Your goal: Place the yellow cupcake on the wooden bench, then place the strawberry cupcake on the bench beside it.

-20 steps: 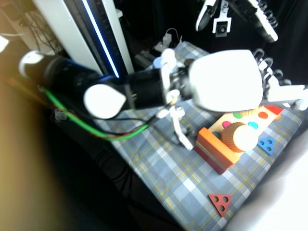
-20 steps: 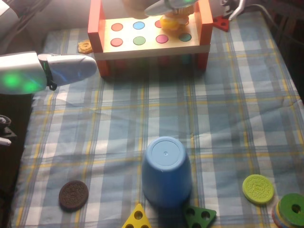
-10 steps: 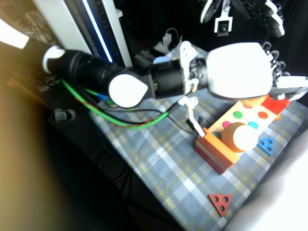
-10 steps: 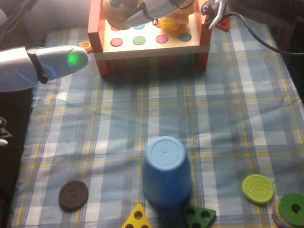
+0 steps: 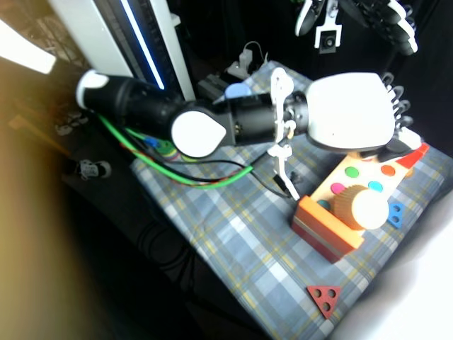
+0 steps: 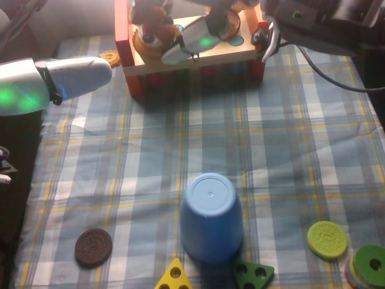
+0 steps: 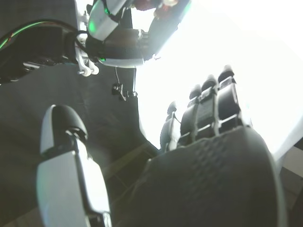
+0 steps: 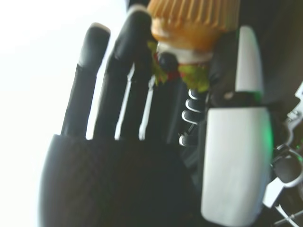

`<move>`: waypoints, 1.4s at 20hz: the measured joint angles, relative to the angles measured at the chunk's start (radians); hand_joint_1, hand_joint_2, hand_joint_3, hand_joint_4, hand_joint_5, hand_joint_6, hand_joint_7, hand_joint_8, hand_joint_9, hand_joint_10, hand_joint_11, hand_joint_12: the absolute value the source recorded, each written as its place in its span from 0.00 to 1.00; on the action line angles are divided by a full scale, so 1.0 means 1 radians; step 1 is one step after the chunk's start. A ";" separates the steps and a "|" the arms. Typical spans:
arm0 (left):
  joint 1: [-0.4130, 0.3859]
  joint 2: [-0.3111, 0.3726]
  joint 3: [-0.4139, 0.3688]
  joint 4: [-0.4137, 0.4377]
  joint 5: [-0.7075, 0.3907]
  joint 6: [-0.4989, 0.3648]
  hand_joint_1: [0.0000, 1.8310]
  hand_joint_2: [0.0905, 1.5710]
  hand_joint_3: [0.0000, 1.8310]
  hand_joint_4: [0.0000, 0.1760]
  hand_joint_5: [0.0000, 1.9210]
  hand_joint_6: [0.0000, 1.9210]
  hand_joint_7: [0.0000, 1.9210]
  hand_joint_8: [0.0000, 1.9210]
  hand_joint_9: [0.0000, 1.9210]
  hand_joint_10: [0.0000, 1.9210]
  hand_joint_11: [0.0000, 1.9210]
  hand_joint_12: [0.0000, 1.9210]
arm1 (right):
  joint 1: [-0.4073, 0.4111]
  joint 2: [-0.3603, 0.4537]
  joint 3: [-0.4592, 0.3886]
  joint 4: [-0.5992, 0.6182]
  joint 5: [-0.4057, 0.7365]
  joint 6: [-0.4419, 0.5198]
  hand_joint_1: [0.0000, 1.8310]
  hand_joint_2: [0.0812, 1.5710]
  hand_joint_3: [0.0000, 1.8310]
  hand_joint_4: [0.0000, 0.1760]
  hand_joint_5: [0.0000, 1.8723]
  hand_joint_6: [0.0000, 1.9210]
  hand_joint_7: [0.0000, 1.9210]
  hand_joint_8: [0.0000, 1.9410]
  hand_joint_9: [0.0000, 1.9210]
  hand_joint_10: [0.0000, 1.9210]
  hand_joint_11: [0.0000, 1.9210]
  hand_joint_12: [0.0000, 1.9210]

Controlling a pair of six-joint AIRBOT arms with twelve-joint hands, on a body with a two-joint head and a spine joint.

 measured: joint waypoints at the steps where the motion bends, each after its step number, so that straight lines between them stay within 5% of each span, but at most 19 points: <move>1: 0.000 0.000 0.000 0.000 0.000 0.000 0.38 0.53 0.01 0.75 0.00 0.00 0.00 0.00 0.00 0.00 0.00 0.00 | 0.000 0.000 0.000 0.005 0.001 0.000 0.57 0.65 0.00 0.02 0.39 0.11 0.38 0.07 0.29 0.01 0.00 0.49; 2: 0.000 0.000 0.000 0.001 0.000 0.000 0.35 0.52 0.00 0.95 0.00 0.00 0.00 0.00 0.00 0.00 0.00 0.00 | 0.000 0.003 0.000 0.010 0.009 0.001 0.54 0.63 0.00 0.25 0.36 0.04 0.33 0.02 0.26 0.00 0.00 0.48; 4: 0.000 0.000 0.000 0.001 0.000 0.000 0.35 0.52 0.00 1.00 0.00 0.00 0.00 0.00 0.00 0.00 0.00 0.00 | 0.000 0.005 0.000 0.008 0.007 0.003 0.51 0.61 0.00 0.47 0.32 0.00 0.26 0.00 0.22 0.00 0.00 0.46; 8: 0.000 0.000 0.000 0.000 0.000 0.000 0.36 0.53 0.00 1.00 0.00 0.00 0.00 0.00 0.00 0.00 0.00 0.00 | 0.000 0.005 -0.013 0.005 0.013 0.005 0.49 0.58 0.00 0.52 0.25 0.00 0.23 0.00 0.20 0.00 0.00 0.43; 11: 0.000 0.000 0.000 0.000 0.001 0.000 0.39 0.53 0.00 1.00 0.00 0.00 0.00 0.00 0.00 0.00 0.00 0.00 | 0.001 0.008 -0.030 -0.006 0.052 0.015 0.44 0.59 0.00 0.32 0.21 0.00 0.22 0.00 0.20 0.00 0.00 0.45; 13: 0.000 0.000 0.000 -0.001 0.002 0.000 0.39 0.53 0.00 1.00 0.00 0.00 0.00 0.00 0.00 0.00 0.00 0.00 | 0.002 0.024 -0.039 -0.007 0.075 0.017 0.45 0.59 0.00 0.55 0.21 0.00 0.16 0.00 0.14 0.00 0.00 0.35; 14: 0.000 0.000 0.000 -0.002 0.002 0.000 0.39 0.53 0.00 1.00 0.00 0.00 0.00 0.00 0.00 0.00 0.00 0.00 | 0.008 0.042 -0.046 -0.008 0.079 0.018 0.46 0.58 0.00 0.57 0.21 0.00 0.12 0.00 0.08 0.00 0.00 0.24; 15: 0.000 0.000 0.000 -0.002 0.002 0.000 0.39 0.54 0.00 1.00 0.00 0.00 0.00 0.00 0.00 0.00 0.00 0.00 | 0.013 0.059 -0.052 -0.005 0.090 0.018 0.46 0.58 0.00 0.47 0.20 0.00 0.14 0.00 0.09 0.01 0.00 0.20; 17: 0.000 0.000 0.000 0.000 0.002 0.000 0.40 0.54 0.00 1.00 0.00 0.00 0.00 0.00 0.00 0.00 0.00 0.00 | 0.023 0.096 -0.065 0.008 0.123 0.019 0.42 0.58 0.00 0.50 0.18 0.00 0.14 0.00 0.12 0.00 0.00 0.26; 18: 0.000 0.000 0.000 0.000 0.002 -0.005 0.38 0.54 0.00 1.00 0.00 0.00 0.00 0.00 0.00 0.00 0.00 0.00 | 0.034 0.130 -0.082 0.010 0.158 0.018 0.35 0.55 0.00 0.50 0.17 0.00 0.18 0.01 0.18 0.03 0.00 0.53; 19: 0.000 0.000 0.000 0.000 0.001 -0.011 0.37 0.54 0.00 1.00 0.00 0.00 0.00 0.00 0.00 0.00 0.00 0.00 | 0.039 0.160 -0.103 0.019 0.194 0.017 0.34 0.53 0.00 0.58 0.15 0.00 0.20 0.02 0.20 0.05 0.00 0.65; 20: 0.000 0.000 0.000 0.000 -0.001 -0.018 0.38 0.54 0.00 1.00 0.00 0.00 0.00 0.00 0.00 0.00 0.00 0.00 | 0.039 0.179 -0.116 0.026 0.219 0.017 0.36 0.51 0.00 0.57 0.14 0.00 0.14 0.01 0.14 0.02 0.00 0.53; 21: 0.000 0.000 0.000 0.001 -0.007 -0.043 0.40 0.52 0.00 1.00 0.00 0.00 0.00 0.00 0.00 0.00 0.00 0.00 | 0.040 0.220 -0.147 0.038 0.267 0.011 0.38 0.52 0.00 0.48 0.13 0.00 0.12 0.01 0.09 0.03 0.00 0.29; 24: 0.000 0.000 0.002 0.035 -0.041 -0.121 0.40 0.50 0.00 0.97 0.00 0.00 0.00 0.00 0.00 0.00 0.00 0.00 | 0.013 0.358 -0.247 0.109 0.406 -0.041 0.44 0.56 0.00 0.56 0.11 0.00 0.07 0.00 0.02 0.00 0.00 0.02; 25: 0.001 0.000 0.002 0.050 -0.060 -0.150 0.38 0.50 0.00 0.99 0.00 0.00 0.00 0.00 0.00 0.00 0.00 0.00 | -0.037 0.414 -0.287 0.185 0.480 -0.062 0.44 0.55 0.00 0.57 0.11 0.00 0.08 0.00 0.01 0.00 0.00 0.00; 26: 0.006 0.000 0.004 0.064 -0.081 -0.170 0.43 0.50 0.00 1.00 0.00 0.00 0.00 0.00 0.00 0.00 0.00 0.00 | -0.101 0.459 -0.318 0.239 0.542 -0.087 0.43 0.54 0.00 0.72 0.12 0.00 0.09 0.01 0.02 0.00 0.00 0.00; 28: 0.013 0.001 0.004 0.087 -0.112 -0.213 0.41 0.52 0.00 1.00 0.00 0.00 0.02 0.01 0.02 0.01 0.00 0.00 | -0.248 0.504 -0.360 0.338 0.624 -0.093 0.44 0.54 0.01 0.84 0.11 0.00 0.09 0.00 0.03 0.00 0.00 0.00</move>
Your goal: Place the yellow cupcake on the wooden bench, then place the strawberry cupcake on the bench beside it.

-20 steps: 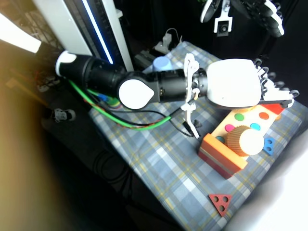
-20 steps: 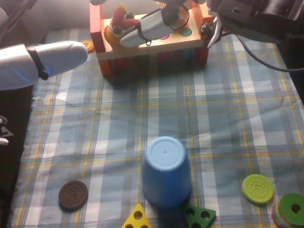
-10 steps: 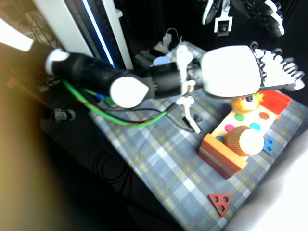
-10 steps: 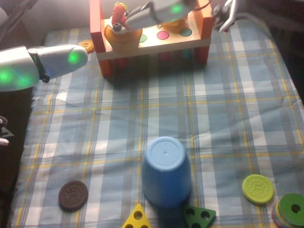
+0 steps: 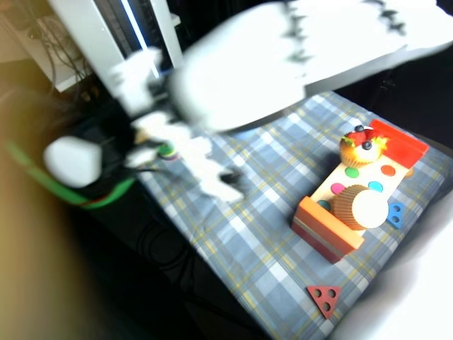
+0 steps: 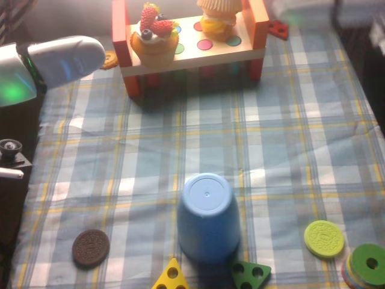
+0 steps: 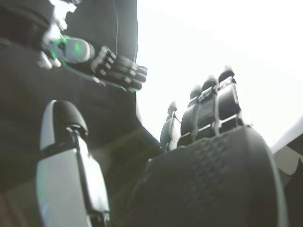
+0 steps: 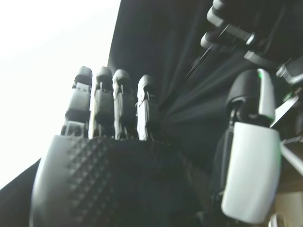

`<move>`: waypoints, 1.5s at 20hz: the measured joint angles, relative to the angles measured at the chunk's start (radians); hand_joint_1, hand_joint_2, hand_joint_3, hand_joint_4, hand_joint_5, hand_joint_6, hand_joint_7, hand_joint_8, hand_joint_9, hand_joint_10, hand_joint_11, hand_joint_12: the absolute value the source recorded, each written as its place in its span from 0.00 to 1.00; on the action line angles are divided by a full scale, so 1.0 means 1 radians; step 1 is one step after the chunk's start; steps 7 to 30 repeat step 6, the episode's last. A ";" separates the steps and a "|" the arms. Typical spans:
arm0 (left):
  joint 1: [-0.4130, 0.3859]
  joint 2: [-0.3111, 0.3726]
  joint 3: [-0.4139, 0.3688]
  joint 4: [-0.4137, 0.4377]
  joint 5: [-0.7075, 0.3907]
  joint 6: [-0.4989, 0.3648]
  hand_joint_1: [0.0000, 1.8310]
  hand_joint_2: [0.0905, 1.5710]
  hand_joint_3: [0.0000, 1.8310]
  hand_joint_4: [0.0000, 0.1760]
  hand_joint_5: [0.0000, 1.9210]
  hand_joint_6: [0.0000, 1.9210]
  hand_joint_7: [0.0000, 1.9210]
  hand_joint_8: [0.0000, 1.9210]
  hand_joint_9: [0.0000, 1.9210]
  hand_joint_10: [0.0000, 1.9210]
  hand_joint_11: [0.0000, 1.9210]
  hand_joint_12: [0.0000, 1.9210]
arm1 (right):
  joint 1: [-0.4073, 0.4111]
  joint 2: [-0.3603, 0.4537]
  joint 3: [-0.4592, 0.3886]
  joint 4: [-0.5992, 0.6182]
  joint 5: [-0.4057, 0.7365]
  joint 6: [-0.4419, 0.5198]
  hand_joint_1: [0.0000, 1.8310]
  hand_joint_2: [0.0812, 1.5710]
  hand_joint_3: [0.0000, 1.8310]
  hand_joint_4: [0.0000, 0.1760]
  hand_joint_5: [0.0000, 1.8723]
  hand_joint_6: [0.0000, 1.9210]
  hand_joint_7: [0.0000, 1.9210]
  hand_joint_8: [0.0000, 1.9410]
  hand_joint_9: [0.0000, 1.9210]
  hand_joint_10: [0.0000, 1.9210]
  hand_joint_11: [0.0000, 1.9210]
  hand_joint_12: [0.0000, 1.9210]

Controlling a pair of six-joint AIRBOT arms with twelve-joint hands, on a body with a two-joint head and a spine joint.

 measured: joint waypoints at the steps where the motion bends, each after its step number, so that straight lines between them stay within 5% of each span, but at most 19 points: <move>1: 0.012 0.000 0.000 0.018 -0.021 -0.028 0.39 0.52 0.00 1.00 0.00 0.00 0.02 0.00 0.02 0.01 0.01 0.01 | -0.089 0.008 -0.026 0.066 0.045 -0.003 0.45 0.56 0.01 0.72 0.10 0.00 0.10 0.00 0.05 0.01 0.00 0.00; 2: 0.024 0.000 0.000 0.035 -0.033 -0.051 0.37 0.54 0.01 1.00 0.00 0.00 0.01 0.00 0.02 0.00 0.02 0.01 | -0.153 0.010 -0.049 0.106 0.078 -0.003 0.44 0.58 0.01 0.43 0.11 0.00 0.10 0.00 0.06 0.01 0.00 0.00; 3: 0.044 -0.006 0.000 0.048 -0.050 -0.088 0.35 0.54 0.00 1.00 0.00 0.00 0.01 0.00 0.02 0.01 0.03 0.02 | -0.236 0.018 -0.089 0.157 0.145 -0.003 0.39 0.56 0.00 0.37 0.10 0.00 0.10 0.00 0.06 0.00 0.01 0.00; 4: 0.066 -0.010 0.000 0.050 -0.072 -0.122 0.35 0.52 0.00 1.00 0.00 0.00 0.01 0.00 0.02 0.01 0.05 0.03 | -0.303 0.031 -0.125 0.192 0.216 -0.003 0.38 0.54 0.00 0.52 0.10 0.00 0.10 0.00 0.07 0.01 0.01 0.01; 6: 0.089 -0.011 0.000 0.044 -0.110 -0.169 0.35 0.48 0.01 0.99 0.00 0.00 0.02 0.00 0.05 0.01 0.00 0.34 | -0.388 0.066 -0.171 0.248 0.333 -0.003 0.39 0.51 0.00 0.35 0.12 0.00 0.12 0.00 0.12 0.01 0.06 0.03; 30: 0.089 -0.011 0.000 0.044 -0.110 -0.169 0.35 0.48 0.01 0.99 0.00 0.00 0.02 0.00 0.05 0.01 0.00 0.34 | -0.388 0.066 -0.171 0.248 0.333 -0.003 0.39 0.51 0.00 0.35 0.12 0.00 0.12 0.00 0.12 0.01 0.06 0.03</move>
